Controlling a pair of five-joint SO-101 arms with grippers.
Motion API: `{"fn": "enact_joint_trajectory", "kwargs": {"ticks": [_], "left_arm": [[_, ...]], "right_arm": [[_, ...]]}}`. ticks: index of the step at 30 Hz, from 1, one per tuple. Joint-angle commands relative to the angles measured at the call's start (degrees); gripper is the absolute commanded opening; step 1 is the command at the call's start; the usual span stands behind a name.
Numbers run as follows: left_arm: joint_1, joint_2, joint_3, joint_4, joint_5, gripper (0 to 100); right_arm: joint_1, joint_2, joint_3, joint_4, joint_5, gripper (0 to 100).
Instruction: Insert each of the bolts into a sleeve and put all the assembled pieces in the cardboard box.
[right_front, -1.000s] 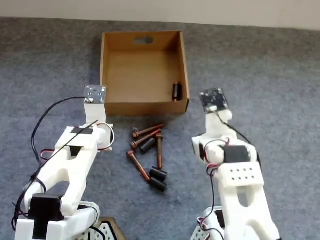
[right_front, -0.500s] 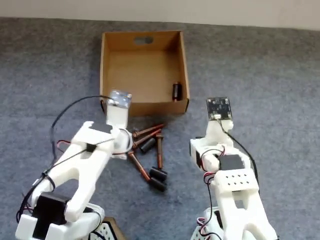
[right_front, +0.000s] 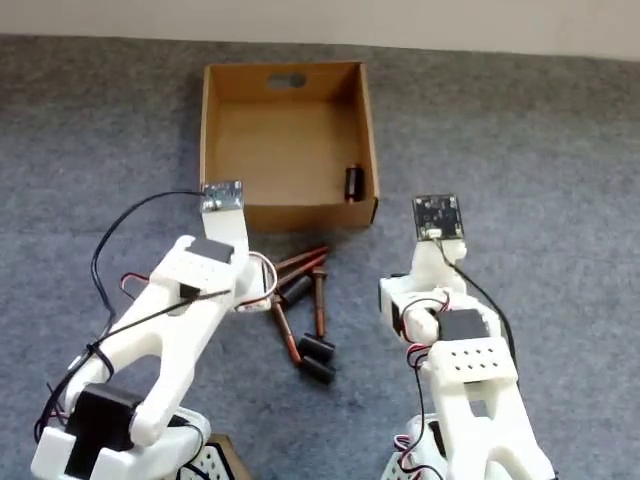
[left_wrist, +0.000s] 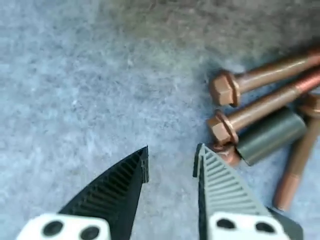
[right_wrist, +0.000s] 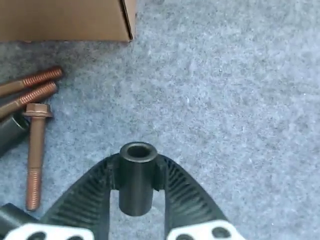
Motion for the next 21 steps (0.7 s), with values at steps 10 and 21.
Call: {"fn": "enact_joint_trajectory", "kwargs": {"ticks": [10, 21], "left_arm": [[4.44, -2.07, -9.27, 14.95, 6.68, 19], [10.95, -1.71, -1.27, 2.2, 6.77, 18]], "right_arm": [[-0.4, -1.19, -0.22, -1.1, -0.35, 0.6], [-0.31, -1.19, -0.22, -1.1, -0.35, 0.6]]}}
